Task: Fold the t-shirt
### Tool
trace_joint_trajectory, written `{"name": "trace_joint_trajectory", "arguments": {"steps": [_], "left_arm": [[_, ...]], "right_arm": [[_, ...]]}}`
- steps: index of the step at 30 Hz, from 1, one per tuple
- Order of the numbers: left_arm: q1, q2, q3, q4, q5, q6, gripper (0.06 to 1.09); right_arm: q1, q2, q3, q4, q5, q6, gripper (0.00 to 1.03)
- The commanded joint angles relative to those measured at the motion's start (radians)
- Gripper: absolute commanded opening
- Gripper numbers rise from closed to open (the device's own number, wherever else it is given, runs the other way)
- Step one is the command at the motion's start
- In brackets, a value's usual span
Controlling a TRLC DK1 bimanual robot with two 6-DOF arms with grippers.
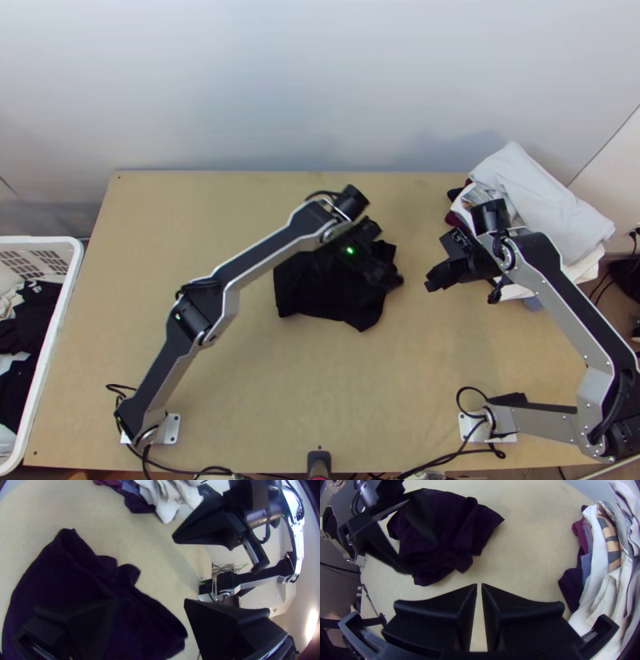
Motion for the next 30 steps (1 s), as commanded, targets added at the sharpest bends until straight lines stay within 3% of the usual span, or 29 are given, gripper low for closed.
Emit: {"name": "trace_joint_trajectory", "arguments": {"steps": [1,8,13,16,18,21,25,30], "left_arm": [[-0.037,0.0,0.009,-0.018,0.022,0.018,1.05],[-0.007,-0.132,0.006,-0.184,0.022,0.182,1.05],[0.104,-0.237,-0.011,-0.236,0.022,0.231,1.03],[0.174,-0.3,-0.144,-0.236,-0.001,0.265,0.78],[0.207,-0.308,-0.254,-0.228,-0.096,0.27,0.58],[0.24,-0.313,-0.389,-0.15,-0.112,0.261,0.31],[0.306,-0.322,-0.509,-0.024,-0.149,0.204,0.18],[0.355,-0.3,-0.569,0.054,-0.142,0.173,0.17]], "right_arm": [[-0.024,-0.002,0.001,0.001,0.001,-0.009,0.17],[-0.043,-0.002,0.021,0.001,0.0,-0.013,0.17],[-0.015,0.009,0.045,0.004,0.0,-0.009,0.17],[0.023,0.026,0.067,0.008,-0.002,-0.001,0.17],[0.086,0.042,0.076,0.016,-0.002,0.013,0.17],[0.201,0.084,0.074,0.09,0.0,0.016,0.12],[0.253,0.173,0.117,0.197,0.004,0.042,0.06],[0.295,0.277,0.206,0.228,0.003,0.074,0.06]]}}
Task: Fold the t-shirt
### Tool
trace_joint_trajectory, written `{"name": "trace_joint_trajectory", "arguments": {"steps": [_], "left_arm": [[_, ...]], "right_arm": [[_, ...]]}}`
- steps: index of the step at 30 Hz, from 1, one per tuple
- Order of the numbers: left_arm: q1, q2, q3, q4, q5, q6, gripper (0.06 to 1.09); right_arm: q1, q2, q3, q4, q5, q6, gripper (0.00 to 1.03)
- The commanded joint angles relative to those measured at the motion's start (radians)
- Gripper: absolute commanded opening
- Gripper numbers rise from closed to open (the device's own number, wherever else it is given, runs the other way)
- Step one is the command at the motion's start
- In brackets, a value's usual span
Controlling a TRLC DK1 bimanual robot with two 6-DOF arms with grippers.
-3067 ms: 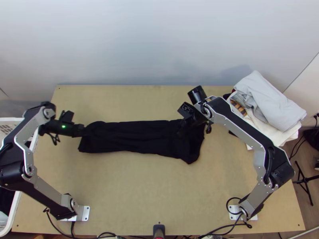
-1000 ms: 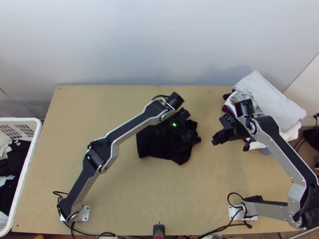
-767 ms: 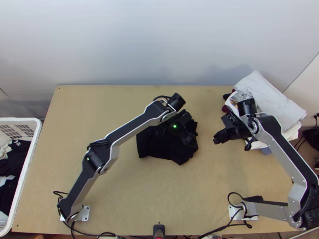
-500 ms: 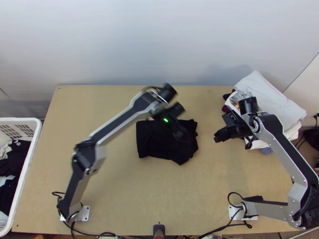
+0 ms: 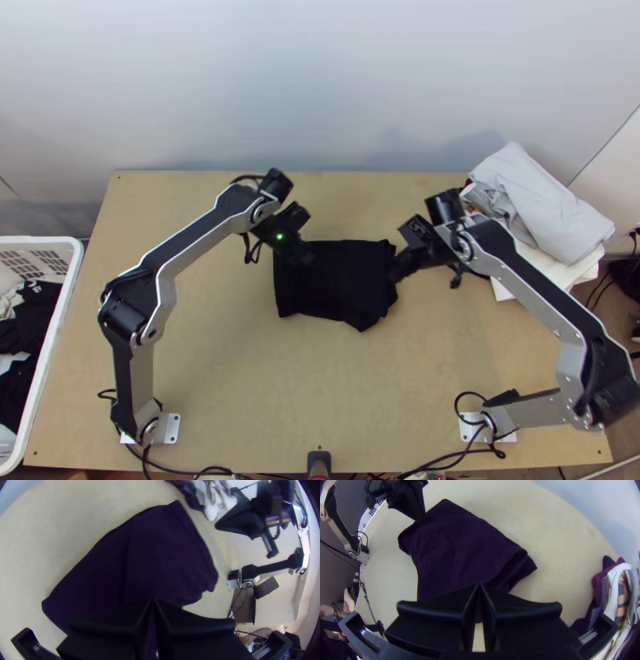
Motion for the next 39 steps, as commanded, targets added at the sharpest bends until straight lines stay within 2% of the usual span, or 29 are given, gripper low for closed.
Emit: {"name": "trace_joint_trajectory", "arguments": {"steps": [1,6,12,15,18,20,23,26,29,30,32,36,38,39], "left_arm": [[0.082,0.008,-0.121,0.109,-0.017,-0.039,0.17],[0.059,0.07,-0.132,0.138,-0.023,-0.04,0.17],[-0.012,0.136,-0.129,0.161,-0.109,-0.012,0.17],[-0.033,0.128,-0.124,0.156,-0.16,-0.003,0.17],[-0.036,0.113,-0.143,0.15,-0.187,0.007,0.17],[-0.035,0.102,-0.158,0.15,-0.189,0.009,0.17],[-0.033,0.094,-0.169,0.148,-0.204,0.023,0.17],[-0.033,0.085,-0.184,0.145,-0.219,0.034,0.17],[-0.035,0.079,-0.194,0.141,-0.219,0.038,0.17],[-0.038,0.076,-0.189,0.133,-0.219,0.043,0.17],[-0.044,0.067,-0.178,0.121,-0.219,0.05,0.17],[-0.055,0.053,-0.149,0.067,-0.218,0.054,0.2],[-0.067,0.021,-0.147,0.04,-0.215,0.06,0.32],[-0.075,-0.002,-0.149,0.027,-0.213,0.061,0.46]], "right_arm": [[0.097,0.14,0.106,0.076,0.0,0.03,0.06],[0.131,0.252,0.176,0.142,-0.006,0.039,0.04],[0.185,0.41,0.224,0.171,-0.021,0.033,0.04],[0.188,0.428,0.221,0.166,-0.021,0.046,0.04],[0.171,0.41,0.181,0.148,-0.021,0.057,0.1],[0.143,0.388,0.138,0.146,-0.021,0.073,0.2],[0.086,0.356,0.089,0.116,-0.021,0.092,0.47],[0.037,0.303,0.044,0.077,-0.021,0.086,0.66],[0.008,0.255,-0.008,0.039,-0.02,0.054,0.95],[0.005,0.243,-0.015,0.007,-0.02,0.02,1.0],[-0.001,0.21,-0.032,-0.045,-0.018,-0.024,1.0],[-0.023,0.12,-0.045,-0.091,-0.016,-0.041,1.0],[-0.036,0.072,-0.035,-0.108,-0.016,-0.039,1.0],[-0.046,0.048,-0.028,-0.119,-0.016,-0.038,1.0]]}}
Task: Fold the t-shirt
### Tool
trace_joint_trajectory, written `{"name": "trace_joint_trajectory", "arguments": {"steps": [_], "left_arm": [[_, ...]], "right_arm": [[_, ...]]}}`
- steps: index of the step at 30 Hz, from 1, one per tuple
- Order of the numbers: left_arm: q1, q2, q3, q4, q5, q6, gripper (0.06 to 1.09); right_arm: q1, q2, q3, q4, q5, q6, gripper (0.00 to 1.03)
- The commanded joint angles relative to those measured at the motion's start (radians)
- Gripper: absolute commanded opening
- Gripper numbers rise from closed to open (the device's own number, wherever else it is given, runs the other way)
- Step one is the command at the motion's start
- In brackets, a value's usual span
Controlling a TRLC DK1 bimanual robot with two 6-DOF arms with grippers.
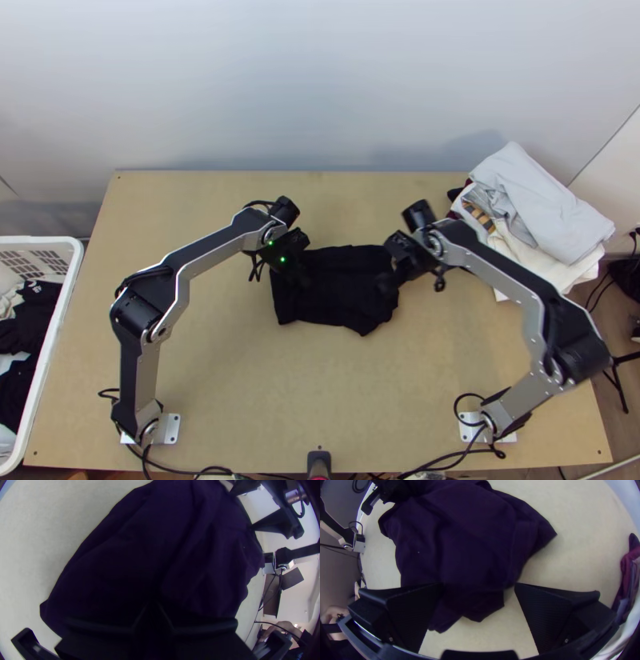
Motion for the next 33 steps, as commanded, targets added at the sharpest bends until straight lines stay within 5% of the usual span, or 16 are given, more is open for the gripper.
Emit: {"name": "trace_joint_trajectory", "arguments": {"steps": [1,3,4,18,26,33], "left_arm": [[-0.032,-0.085,0.018,-0.07,0.004,0.015,0.66],[-0.043,-0.114,0.035,-0.109,0.004,0.02,0.99],[-0.048,-0.126,0.049,-0.133,0.002,0.025,1.05],[-0.005,-0.307,0.106,-0.331,0.028,0.103,1.05],[0.155,-0.478,-0.074,-0.347,0.03,0.13,1.05],[0.258,-0.577,-0.192,-0.348,0.028,0.126,1.05]], "right_arm": [[-0.057,-0.156,-0.006,-0.082,-0.002,-0.025,1.0],[-0.088,-0.185,0.006,-0.105,-0.002,-0.02,1.0],[-0.108,-0.194,0.007,-0.117,-0.005,-0.018,0.99],[-0.186,-0.016,-0.054,-0.105,-0.392,0.087,0.99],[-0.189,0.014,-0.074,0.108,-0.367,0.207,0.99],[-0.189,0.045,-0.109,0.16,-0.321,0.213,0.99]]}}
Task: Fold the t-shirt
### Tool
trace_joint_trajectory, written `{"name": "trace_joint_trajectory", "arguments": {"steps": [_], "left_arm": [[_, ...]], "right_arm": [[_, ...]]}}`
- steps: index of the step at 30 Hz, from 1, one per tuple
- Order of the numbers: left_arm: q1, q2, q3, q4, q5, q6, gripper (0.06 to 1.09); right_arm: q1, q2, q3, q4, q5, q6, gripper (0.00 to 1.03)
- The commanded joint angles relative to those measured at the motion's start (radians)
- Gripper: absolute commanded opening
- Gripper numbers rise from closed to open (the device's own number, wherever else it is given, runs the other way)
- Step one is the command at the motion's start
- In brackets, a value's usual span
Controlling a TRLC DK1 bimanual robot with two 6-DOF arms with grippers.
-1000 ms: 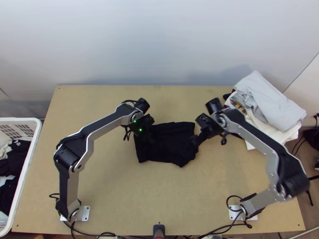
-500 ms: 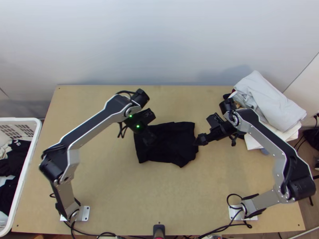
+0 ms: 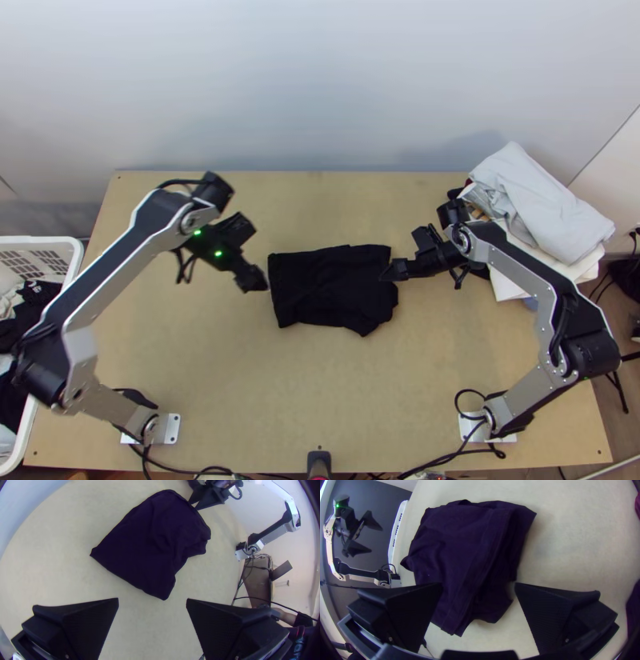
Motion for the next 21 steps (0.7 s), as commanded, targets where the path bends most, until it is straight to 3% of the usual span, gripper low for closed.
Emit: {"name": "trace_joint_trajectory", "arguments": {"steps": [1,7,21], "left_arm": [[0.115,-0.092,-0.112,-0.005,0.0,-0.011,1.05],[0.13,-0.107,-0.138,0.001,-0.002,-0.018,1.05],[0.179,-0.169,-0.186,-0.017,-0.032,0.006,1.05]], "right_arm": [[0.007,0.033,-0.04,0.074,0.03,0.025,0.99],[0.032,0.058,-0.088,0.146,0.05,0.034,0.99],[0.171,0.075,0.01,0.129,0.004,0.082,0.99]]}}
